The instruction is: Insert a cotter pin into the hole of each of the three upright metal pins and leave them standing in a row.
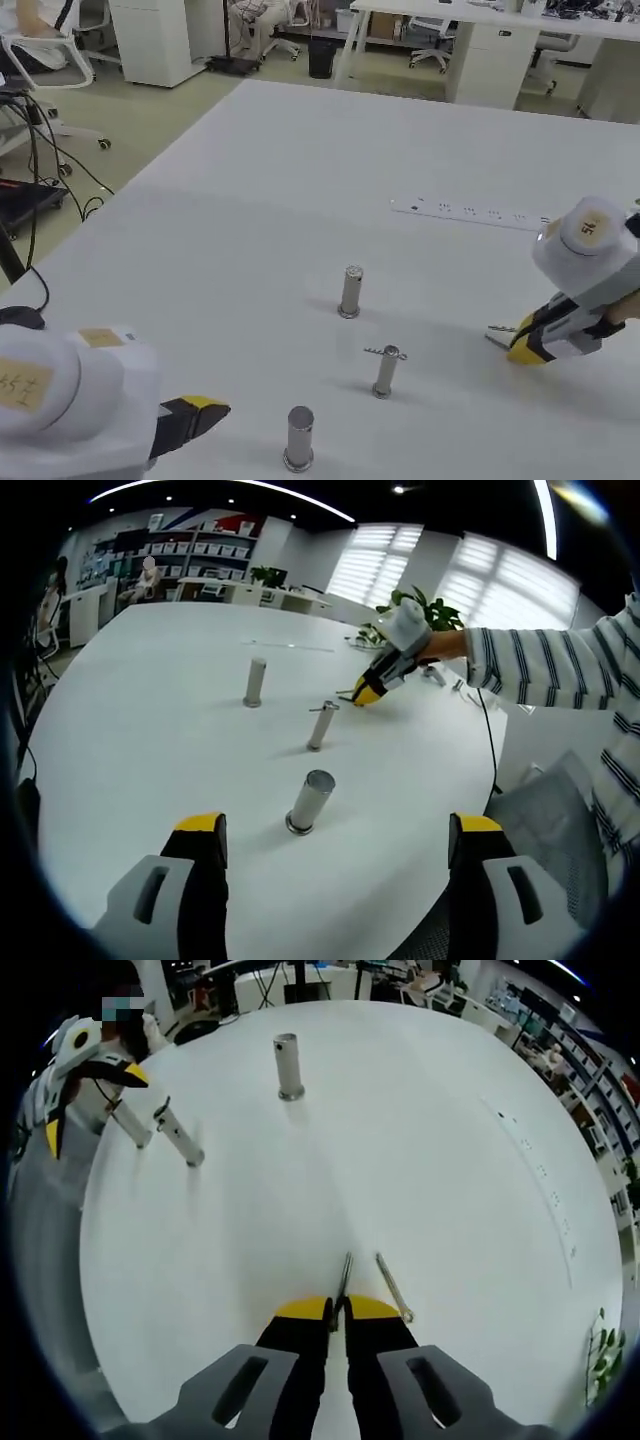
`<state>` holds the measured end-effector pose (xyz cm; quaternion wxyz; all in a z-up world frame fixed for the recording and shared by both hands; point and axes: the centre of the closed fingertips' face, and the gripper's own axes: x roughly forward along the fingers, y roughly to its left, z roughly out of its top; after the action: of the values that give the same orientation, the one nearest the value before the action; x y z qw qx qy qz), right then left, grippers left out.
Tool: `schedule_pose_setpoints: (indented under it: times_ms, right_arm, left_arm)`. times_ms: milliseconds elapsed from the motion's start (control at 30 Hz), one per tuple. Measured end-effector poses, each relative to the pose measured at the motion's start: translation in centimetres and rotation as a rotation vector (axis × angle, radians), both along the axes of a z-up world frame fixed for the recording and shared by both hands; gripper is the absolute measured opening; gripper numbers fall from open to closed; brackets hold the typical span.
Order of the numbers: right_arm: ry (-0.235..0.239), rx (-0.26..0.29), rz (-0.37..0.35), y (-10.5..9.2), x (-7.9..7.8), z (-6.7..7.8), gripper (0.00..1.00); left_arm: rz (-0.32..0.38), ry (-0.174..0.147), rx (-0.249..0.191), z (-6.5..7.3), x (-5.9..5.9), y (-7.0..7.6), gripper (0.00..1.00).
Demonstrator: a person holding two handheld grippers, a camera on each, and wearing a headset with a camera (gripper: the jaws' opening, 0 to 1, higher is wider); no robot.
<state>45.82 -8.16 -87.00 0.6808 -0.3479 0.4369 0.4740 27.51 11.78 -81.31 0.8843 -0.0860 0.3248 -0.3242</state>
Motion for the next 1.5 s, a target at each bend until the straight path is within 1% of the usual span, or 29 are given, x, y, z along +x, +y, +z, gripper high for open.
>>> schedule_pose_setpoints:
  times_ms: [67, 233, 333, 467, 633, 700, 800, 833, 933, 1000, 1067, 1100, 1200, 1233, 1367, 1433, 1500]
  right_arm:
    - [-0.008, -0.002, -0.006, 0.0, 0.1, 0.0, 0.06]
    - [-0.01, -0.001, -0.051, 0.0, 0.2, 0.1, 0.05]
    - [-0.026, -0.016, -0.04, 0.1, 0.2, 0.0, 0.04]
    - [-0.027, -0.033, -0.053, 0.0, 0.4, 0.0, 0.03]
    - [-0.04, -0.048, -0.045, -0.1, 0.6, 0.0, 0.02]
    - [-0.047, -0.057, -0.029, -0.2, 0.7, 0.0, 0.02]
    - [-0.044, -0.074, -0.004, -0.3, 0.6, -0.1, 0.02]
    - [-0.052, -0.087, 0.012, -0.3, 0.6, -0.1, 0.02]
    - [-0.062, -0.094, 0.02, -0.4, 0.4, 0.0, 0.02]
    - [-0.072, -0.093, 0.028, -0.4, 0.3, 0.3, 0.01]
    - [-0.082, -0.067, 0.025, -0.2, 0.2, 1.1, 0.01]
    - [-0.091, -0.065, 0.027, -0.2, 0.2, 1.4, 0.01]
    - [-0.128, -0.06, 0.051, -0.2, 0.1, 2.6, 0.01]
    - [-0.133, -0.06, 0.052, -0.3, 0.1, 2.7, 0.01]
    - [-0.185, -0.029, 0.059, -0.1, -0.2, 4.4, 0.01]
    - [-0.21, -0.023, 0.068, -0.1, -0.4, 5.1, 0.01]
    - [-0.234, -0.014, 0.071, 0.0, -0.7, 5.8, 0.01]
  left_arm:
    - [0.0, -0.001, 0.0, 0.0, 0.0, 0.1, 0.91]
    - [-0.006, -0.01, 0.002, 0.2, 0.0, 0.3, 0.91]
    - [-0.007, -0.013, 0.003, 0.4, 0.0, 0.3, 0.91]
    - [-0.011, -0.017, 0.005, 0.6, -0.1, 0.4, 0.91]
    - [-0.013, -0.021, 0.008, 0.8, -0.2, 0.5, 0.91]
    - [-0.011, -0.022, 0.008, 0.9, -0.2, 0.6, 0.91]
    - [-0.011, -0.024, 0.01, 1.1, -0.3, 0.6, 0.91]
    - [-0.01, -0.026, 0.012, 1.2, -0.3, 0.6, 0.91]
    - [-0.008, -0.035, 0.013, 1.6, -0.4, 0.6, 0.91]
    - [-0.006, -0.042, 0.013, 1.9, -0.4, 0.6, 0.91]
    - [-0.006, -0.047, 0.015, 2.0, -0.4, 0.7, 0.91]
    - [-0.007, -0.049, 0.016, 2.1, -0.4, 0.7, 0.91]
    - [-0.01, -0.055, 0.02, 2.2, -0.5, 0.8, 0.9]
    - [-0.01, -0.055, 0.023, 2.3, -0.5, 0.9, 0.9]
    - [-0.011, -0.059, 0.025, 2.4, -0.5, 1.0, 0.89]
    - [-0.015, -0.066, 0.025, 2.6, -0.4, 1.0, 0.89]
    - [-0.021, -0.088, 0.03, 2.9, -0.2, 1.1, 0.88]
